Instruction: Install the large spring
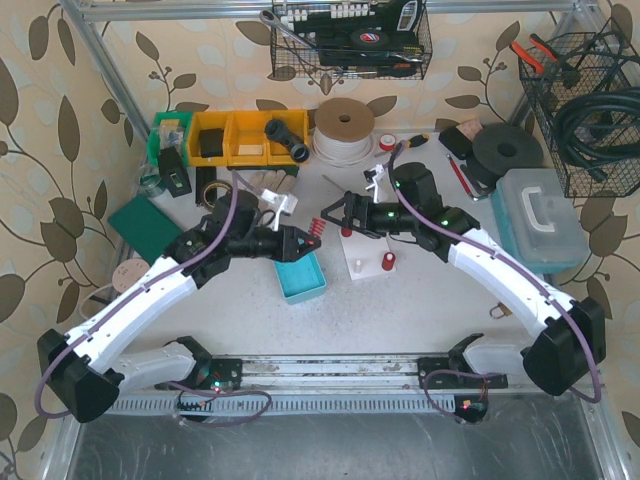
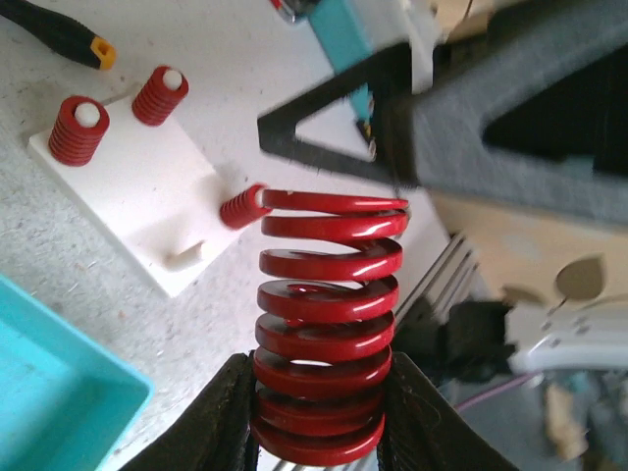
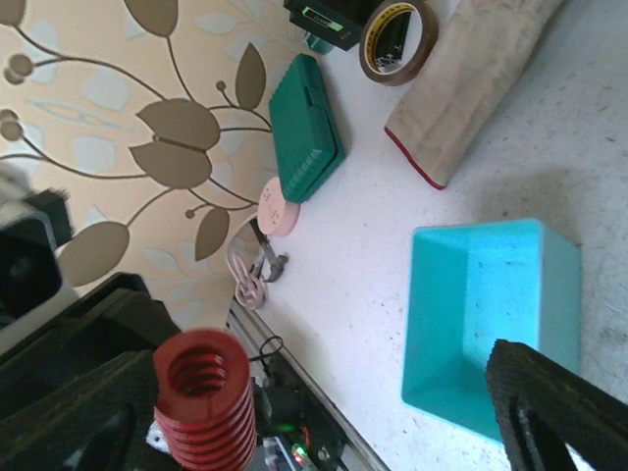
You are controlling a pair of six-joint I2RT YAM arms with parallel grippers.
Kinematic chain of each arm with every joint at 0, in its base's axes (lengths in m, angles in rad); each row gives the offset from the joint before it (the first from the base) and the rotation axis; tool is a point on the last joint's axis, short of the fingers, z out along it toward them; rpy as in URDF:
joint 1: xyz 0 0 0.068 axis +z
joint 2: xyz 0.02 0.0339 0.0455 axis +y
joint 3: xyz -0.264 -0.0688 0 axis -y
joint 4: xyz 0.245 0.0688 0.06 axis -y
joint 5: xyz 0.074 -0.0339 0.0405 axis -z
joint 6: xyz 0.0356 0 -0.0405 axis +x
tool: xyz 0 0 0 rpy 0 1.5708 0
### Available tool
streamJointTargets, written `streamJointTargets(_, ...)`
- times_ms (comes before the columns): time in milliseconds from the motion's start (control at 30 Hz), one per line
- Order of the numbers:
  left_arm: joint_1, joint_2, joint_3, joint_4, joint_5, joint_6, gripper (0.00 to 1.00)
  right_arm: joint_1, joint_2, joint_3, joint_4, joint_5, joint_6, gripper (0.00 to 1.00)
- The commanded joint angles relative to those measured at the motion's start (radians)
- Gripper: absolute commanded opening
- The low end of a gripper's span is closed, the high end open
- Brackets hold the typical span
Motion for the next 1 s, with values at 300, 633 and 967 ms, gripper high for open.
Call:
streamJointTargets(300,-0.262,-0.065,-0.072,-0.127,-0.472,0.384,0.0,-0.079,0.023,0.044,-0.263,-0.398,-0.235,0.87)
streamJointTargets(633,-0.327,-0.058,-0.071,-0.108,-0.515,0.409,0.0,-0.073,0.061,0.009,-0.303,-0.431,-0.266,0.86)
streamJointTargets(967,-0.345,-0.052,-0.07,-0.103,-0.523,0.415,0.0,-0.015,0.166,0.039,-0.259,-0.44,-0.255,0.82)
